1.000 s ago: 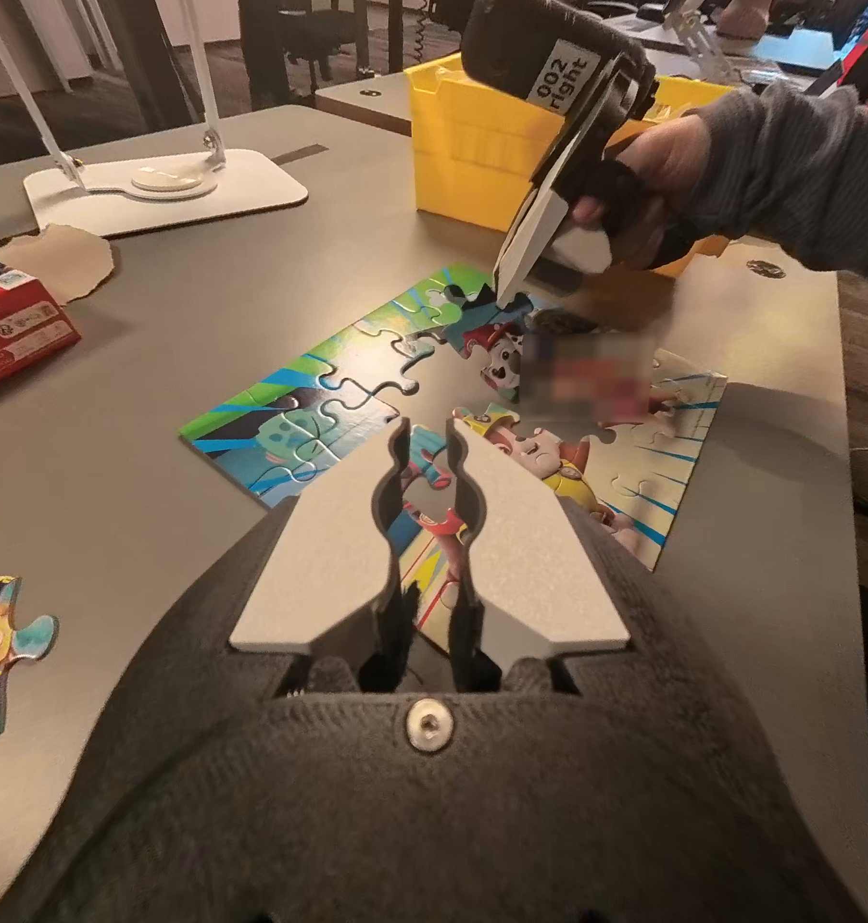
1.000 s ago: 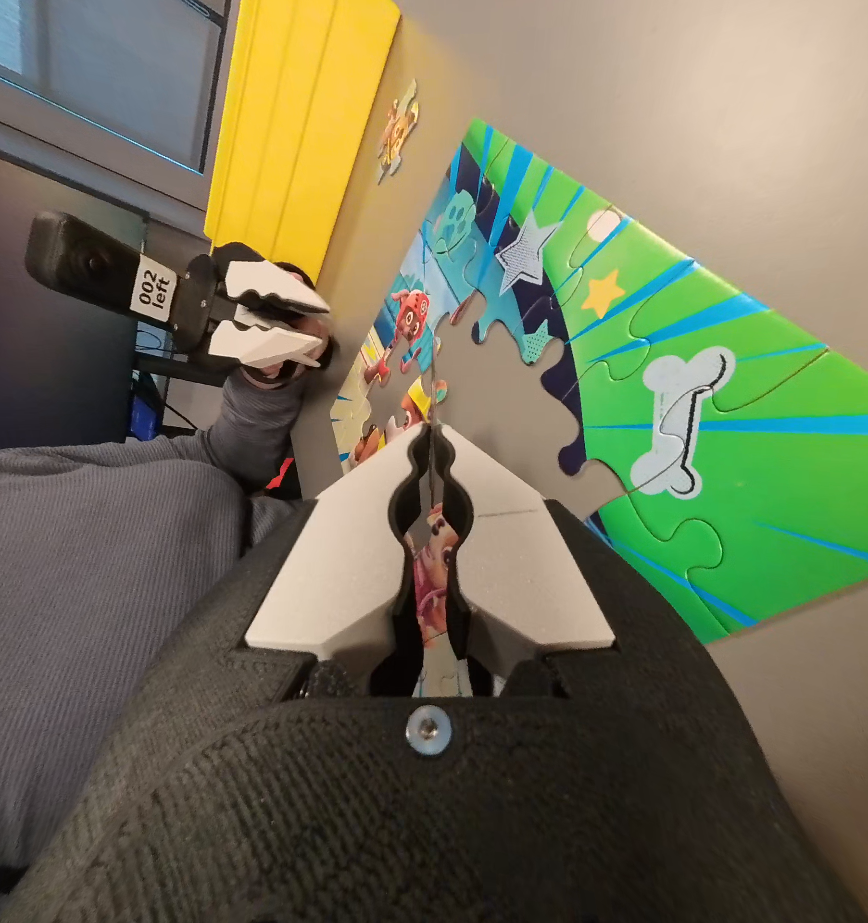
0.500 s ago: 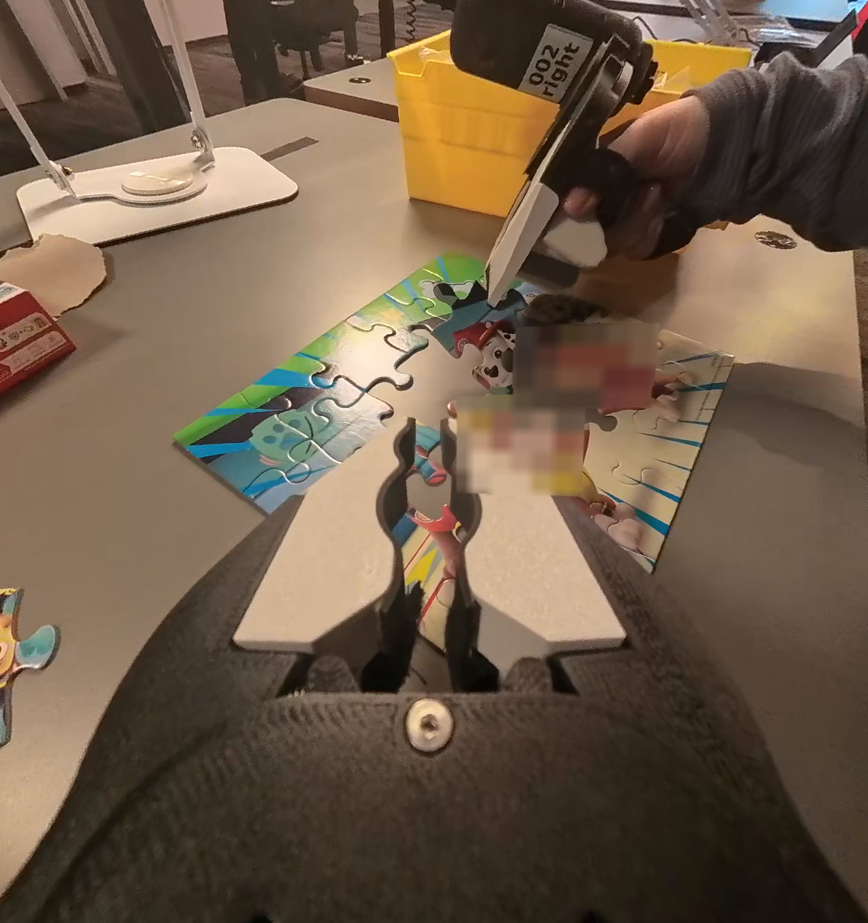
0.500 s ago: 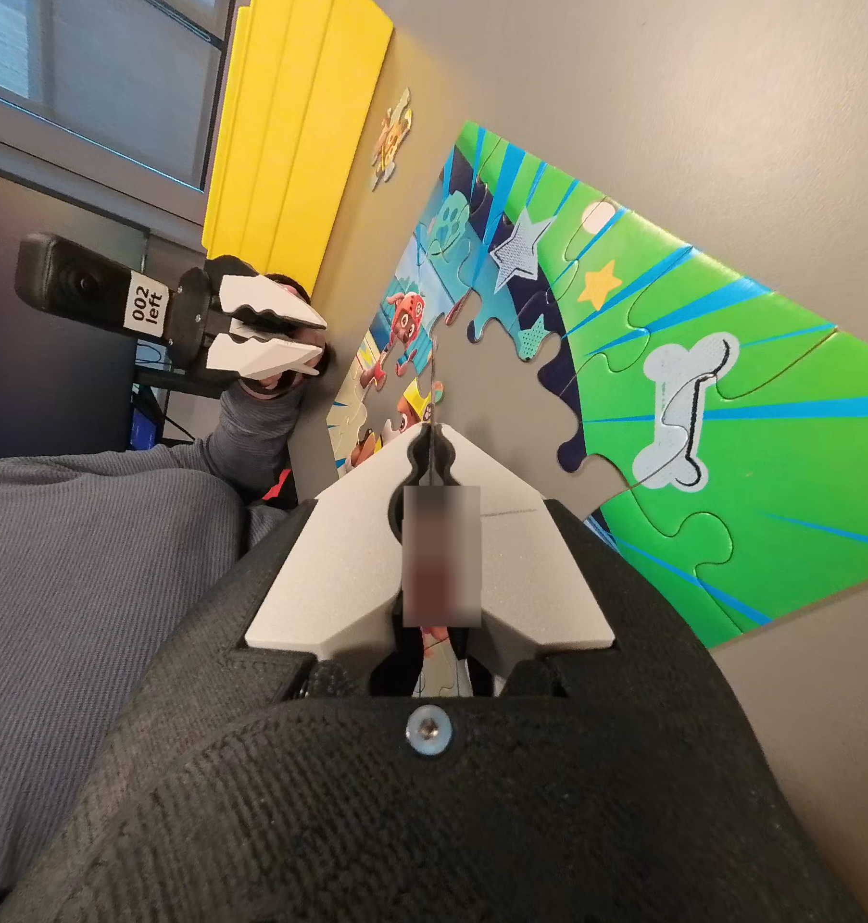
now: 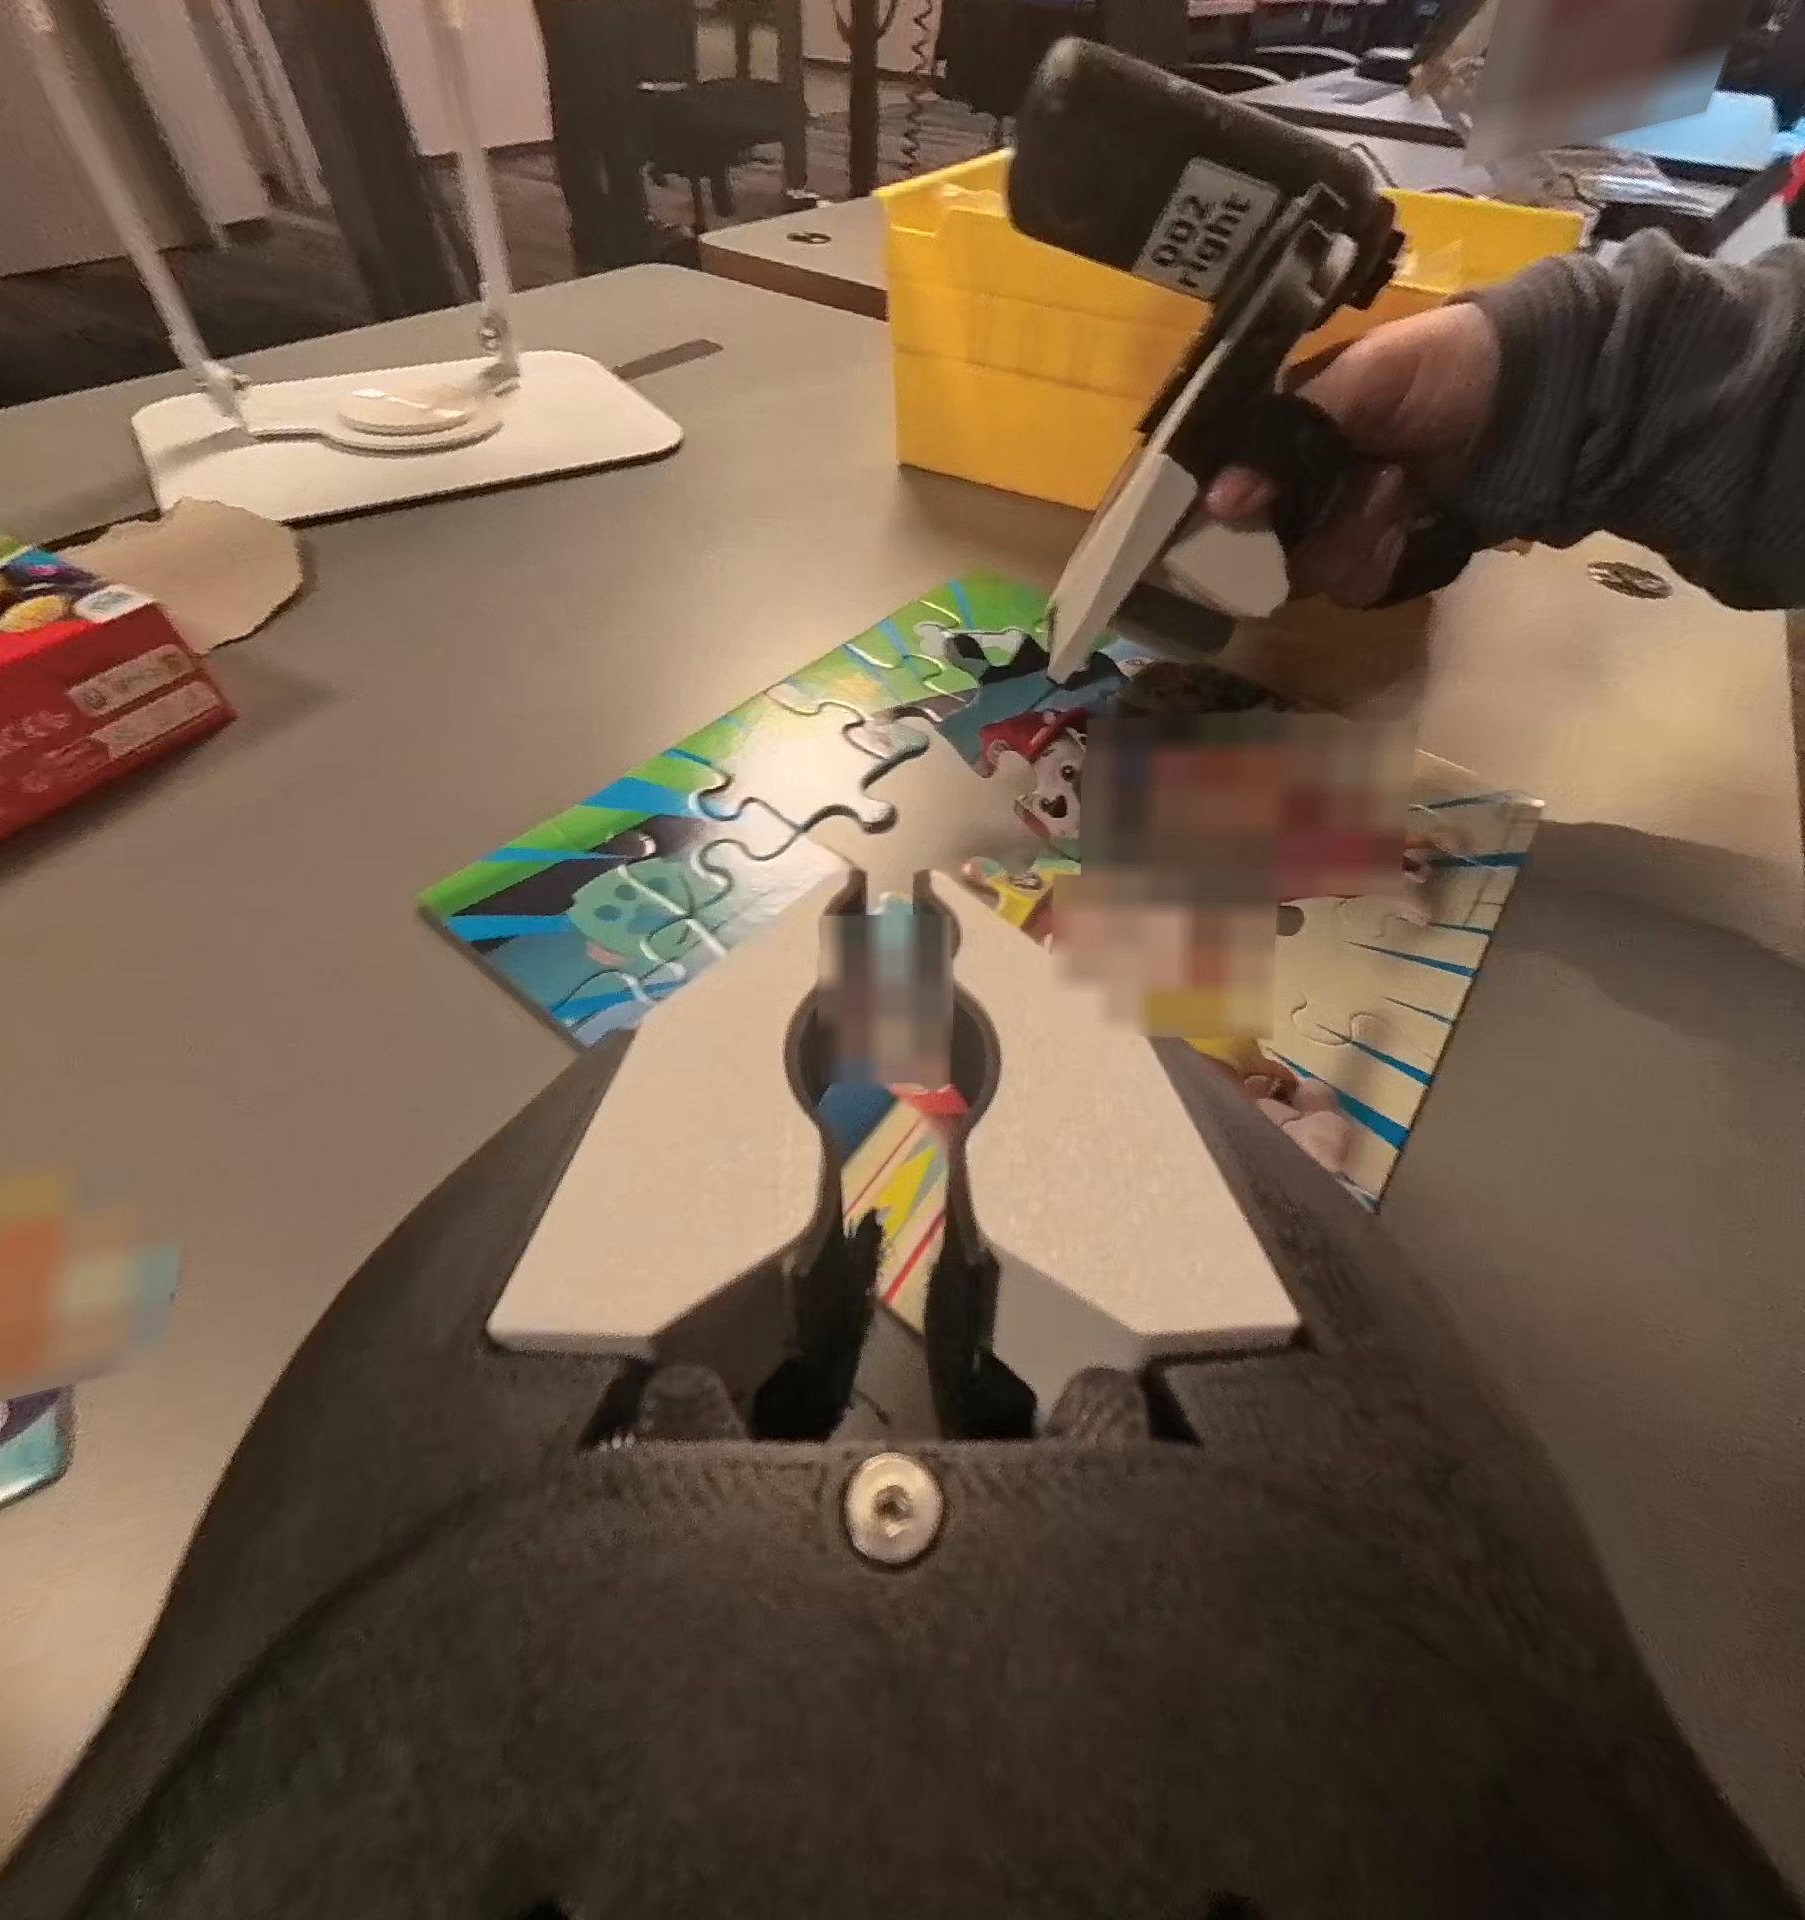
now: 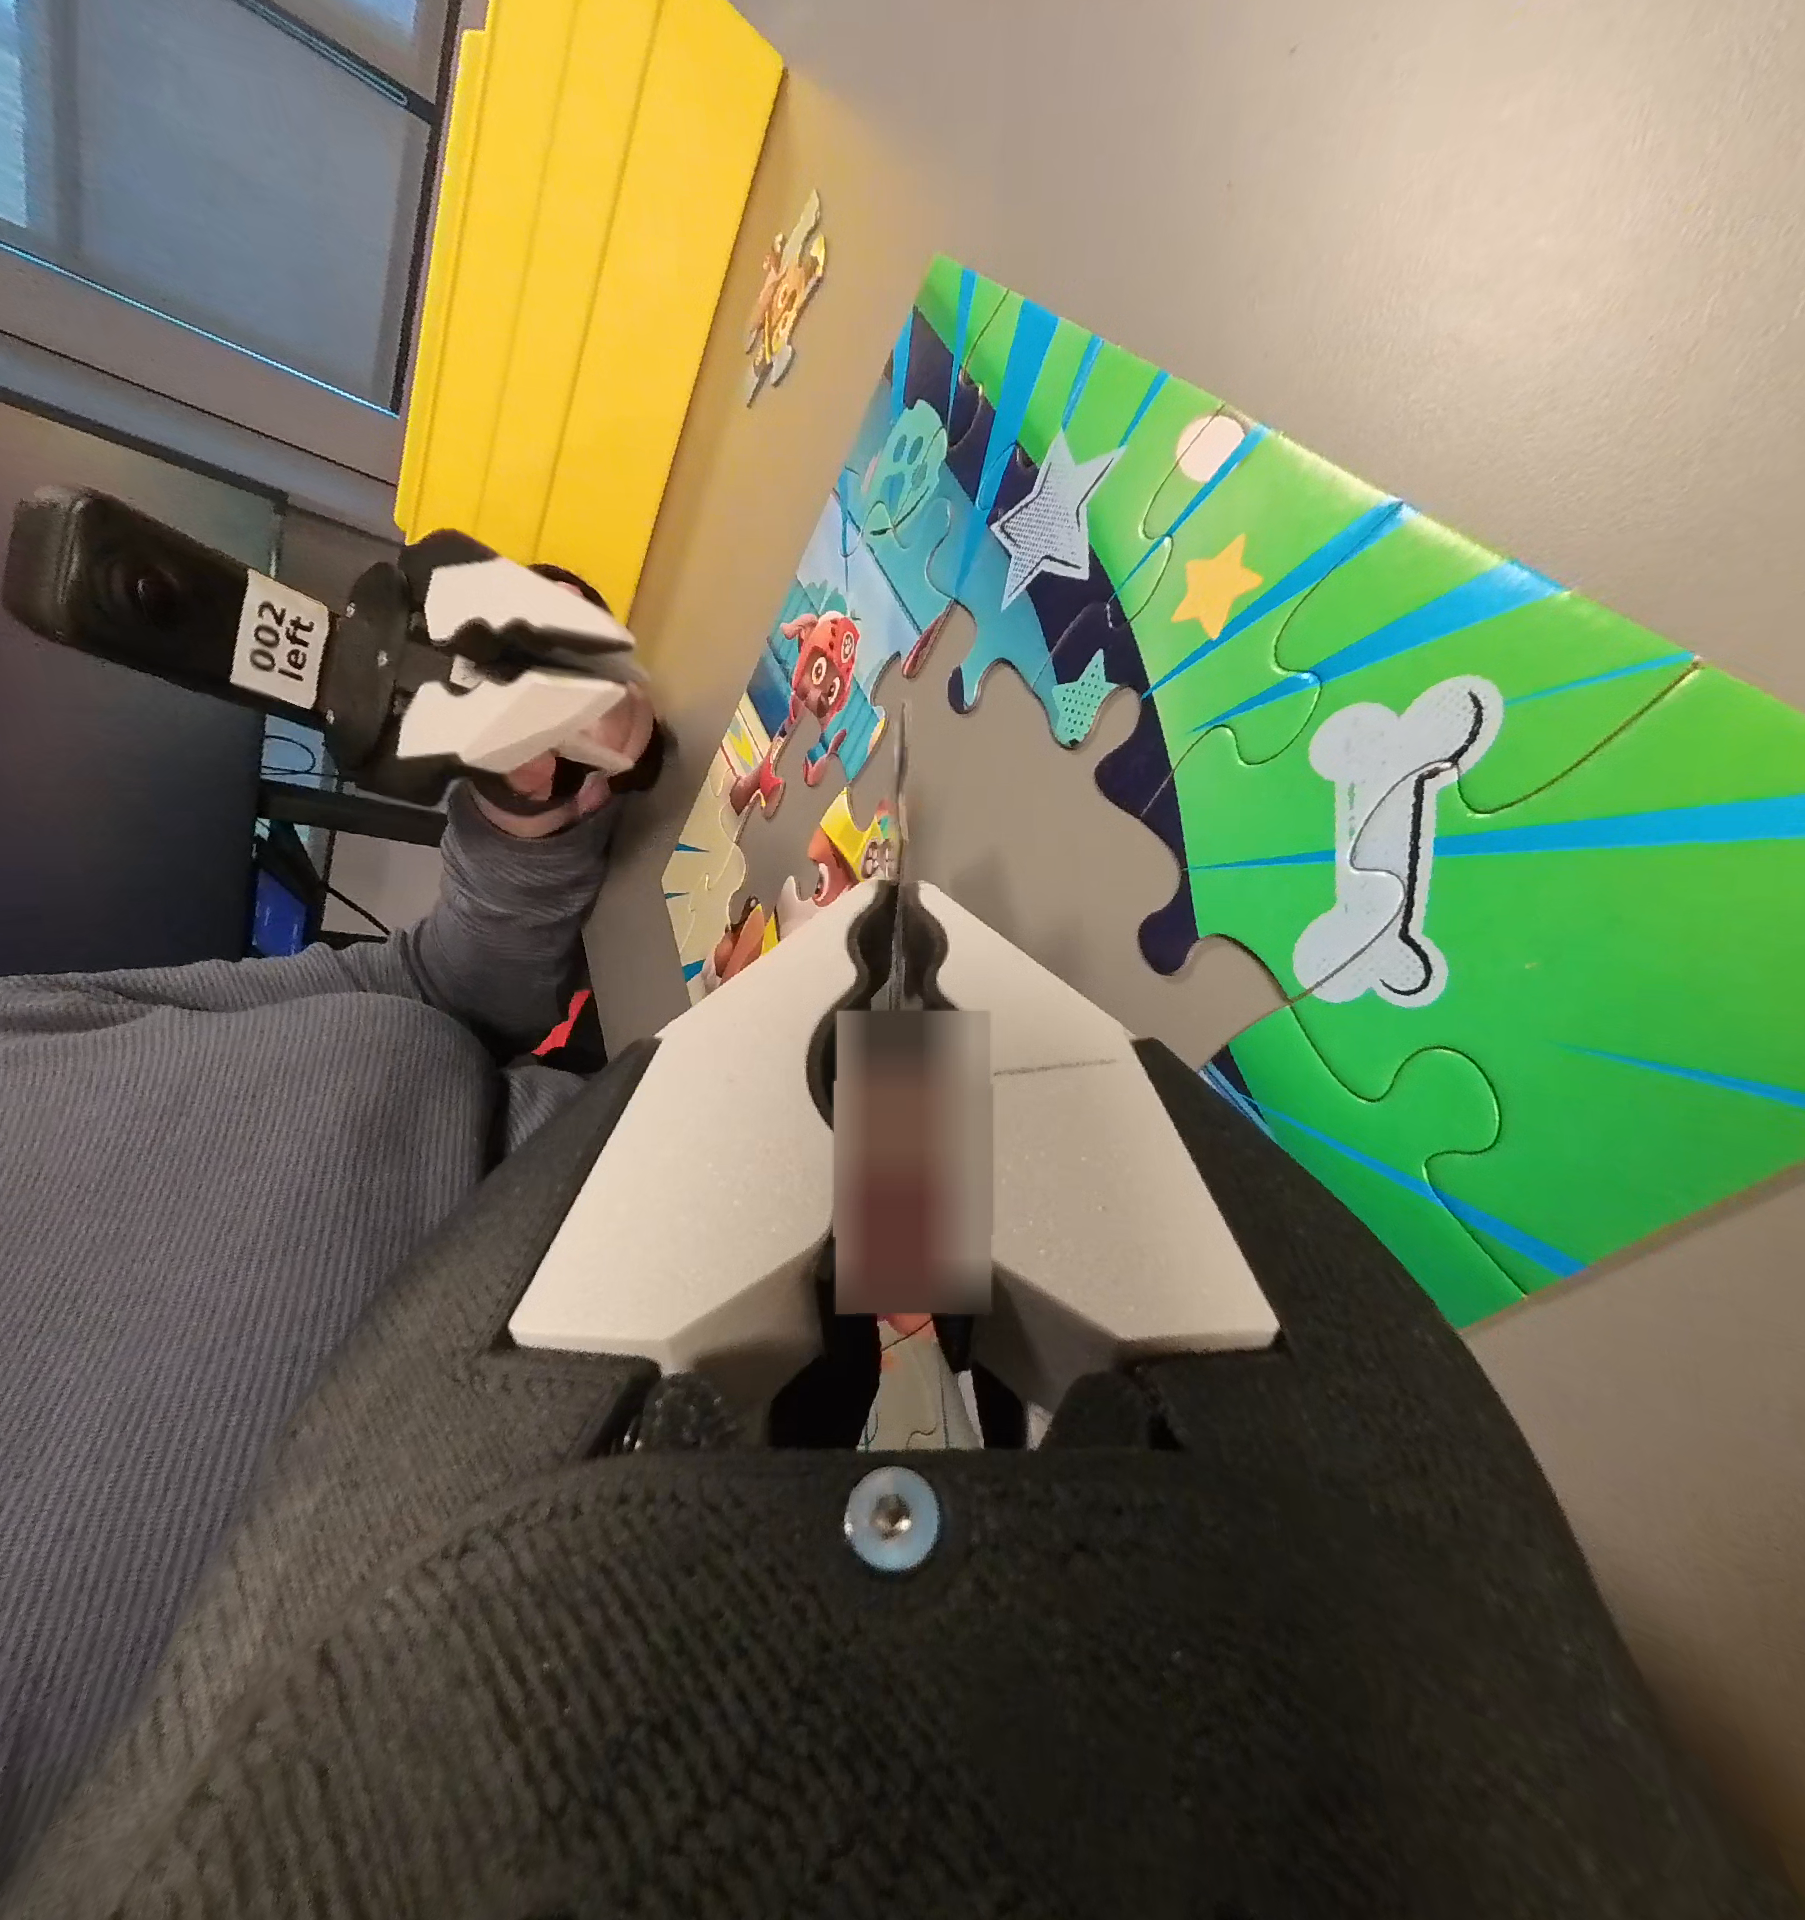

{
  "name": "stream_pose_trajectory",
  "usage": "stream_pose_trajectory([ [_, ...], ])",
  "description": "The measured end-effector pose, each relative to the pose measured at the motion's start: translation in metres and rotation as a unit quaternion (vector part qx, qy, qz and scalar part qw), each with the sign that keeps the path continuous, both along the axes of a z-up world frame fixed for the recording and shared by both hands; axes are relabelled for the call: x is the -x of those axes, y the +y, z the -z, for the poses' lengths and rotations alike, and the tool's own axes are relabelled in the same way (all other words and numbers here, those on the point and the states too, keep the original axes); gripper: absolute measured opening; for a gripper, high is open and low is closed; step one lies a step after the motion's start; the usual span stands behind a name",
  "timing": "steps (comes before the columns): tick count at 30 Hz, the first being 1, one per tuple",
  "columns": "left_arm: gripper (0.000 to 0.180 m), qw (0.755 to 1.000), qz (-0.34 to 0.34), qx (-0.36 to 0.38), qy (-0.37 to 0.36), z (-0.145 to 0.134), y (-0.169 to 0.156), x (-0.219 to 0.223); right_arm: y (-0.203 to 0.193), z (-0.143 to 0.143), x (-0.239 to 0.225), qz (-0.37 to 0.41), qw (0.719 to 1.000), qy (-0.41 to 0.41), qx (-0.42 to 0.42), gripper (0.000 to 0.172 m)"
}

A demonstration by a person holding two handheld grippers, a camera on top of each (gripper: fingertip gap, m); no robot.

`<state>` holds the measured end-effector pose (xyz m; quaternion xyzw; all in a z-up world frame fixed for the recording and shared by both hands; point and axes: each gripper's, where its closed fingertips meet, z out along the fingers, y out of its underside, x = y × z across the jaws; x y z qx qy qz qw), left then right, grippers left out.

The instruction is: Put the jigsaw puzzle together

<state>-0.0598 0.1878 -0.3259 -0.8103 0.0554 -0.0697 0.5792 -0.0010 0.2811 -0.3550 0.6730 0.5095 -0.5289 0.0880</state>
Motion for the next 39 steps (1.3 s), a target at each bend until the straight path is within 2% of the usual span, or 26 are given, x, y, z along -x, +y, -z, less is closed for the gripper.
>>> stream_pose_trajectory([
  [7,0.019,0.989,-0.142,0.029,0.038,0.007,-0.016,0.054,0.001,0.001,0.001,0.008,1.000,-0.004,0.001,0.000],
  [10,0.025,0.985,-0.164,0.043,0.040,0.011,-0.024,0.065,0.003,0.003,0.001,0.013,1.000,-0.012,0.001,0.000],
  [12,0.029,0.989,-0.141,0.030,0.025,0.007,-0.022,0.056,0.004,0.005,0.003,0.018,1.000,-0.018,0.002,0.000],
  [14,0.032,0.996,-0.091,0.013,0.019,-0.001,-0.014,0.035,0.005,0.007,0.005,0.023,0.999,-0.024,0.008,0.000],
  [17,0.033,0.997,-0.035,0.023,0.060,0.000,-0.001,0.007,0.006,0.005,0.008,0.031,0.999,-0.024,0.030,0.000],
  [19,0.033,0.996,-0.018,0.030,0.080,0.002,0.007,-0.005,0.005,-0.002,0.008,0.033,0.998,-0.016,0.060,0.000],
  [23,0.032,0.997,0.020,0.024,0.065,0.000,0.017,-0.023,-0.001,-0.012,0.011,0.031,0.995,-0.006,0.098,0.000],
  [26,0.032,0.995,0.064,0.035,0.072,0.002,0.022,-0.038,0.006,0.004,0.011,0.050,0.996,-0.033,0.064,0.000],
  [30,0.032,0.988,0.105,0.062,0.093,0.010,0.030,-0.050,0.012,0.009,0.008,0.070,0.995,-0.045,0.054,0.000],
  [34,0.040,0.984,0.142,0.090,0.060,0.018,0.039,-0.064,0.014,0.015,0.007,0.078,0.994,-0.064,0.033,0.001],
  [39,0.045,0.982,0.151,0.107,0.033,0.022,0.047,-0.067,0.013,0.019,0.007,0.076,0.993,-0.092,0.002,0.018],
])
